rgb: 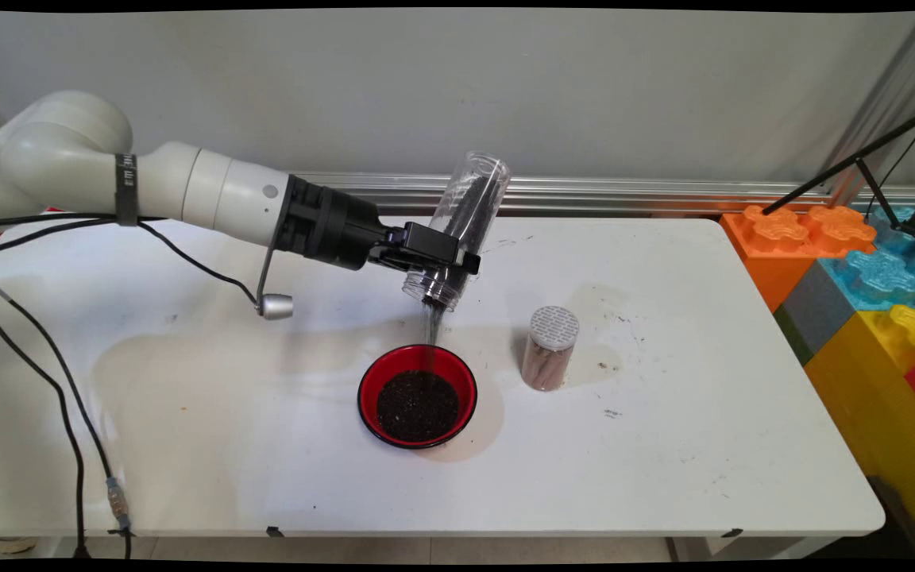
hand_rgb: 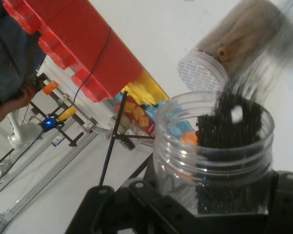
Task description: Pour the black seasoning powder in the red bowl
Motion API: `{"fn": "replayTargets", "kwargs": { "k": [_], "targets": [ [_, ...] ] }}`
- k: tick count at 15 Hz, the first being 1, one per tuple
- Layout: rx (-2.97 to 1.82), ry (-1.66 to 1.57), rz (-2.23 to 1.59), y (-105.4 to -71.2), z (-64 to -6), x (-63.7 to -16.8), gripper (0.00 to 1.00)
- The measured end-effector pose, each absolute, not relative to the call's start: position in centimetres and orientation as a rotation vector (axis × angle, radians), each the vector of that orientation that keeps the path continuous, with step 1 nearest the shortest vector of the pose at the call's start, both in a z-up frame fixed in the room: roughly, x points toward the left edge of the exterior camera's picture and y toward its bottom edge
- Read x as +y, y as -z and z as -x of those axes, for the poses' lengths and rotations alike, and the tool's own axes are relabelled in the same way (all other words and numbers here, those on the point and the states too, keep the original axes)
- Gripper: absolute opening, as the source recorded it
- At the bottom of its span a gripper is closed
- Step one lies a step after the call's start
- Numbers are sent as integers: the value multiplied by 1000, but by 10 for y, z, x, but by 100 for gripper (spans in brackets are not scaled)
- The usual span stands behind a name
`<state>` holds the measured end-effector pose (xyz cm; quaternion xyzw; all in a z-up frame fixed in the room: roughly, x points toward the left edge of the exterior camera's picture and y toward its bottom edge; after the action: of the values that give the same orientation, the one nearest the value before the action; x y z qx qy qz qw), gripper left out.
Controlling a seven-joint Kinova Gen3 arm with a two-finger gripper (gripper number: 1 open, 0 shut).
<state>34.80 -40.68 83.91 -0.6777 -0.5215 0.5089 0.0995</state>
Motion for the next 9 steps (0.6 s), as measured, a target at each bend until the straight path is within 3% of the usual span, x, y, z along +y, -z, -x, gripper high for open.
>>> {"fn": "replayTargets", "kwargs": {
  "k": [9],
  "targets": [
    [-1531,-1499,2015,-839,-350,-406,0]
  ]
}}
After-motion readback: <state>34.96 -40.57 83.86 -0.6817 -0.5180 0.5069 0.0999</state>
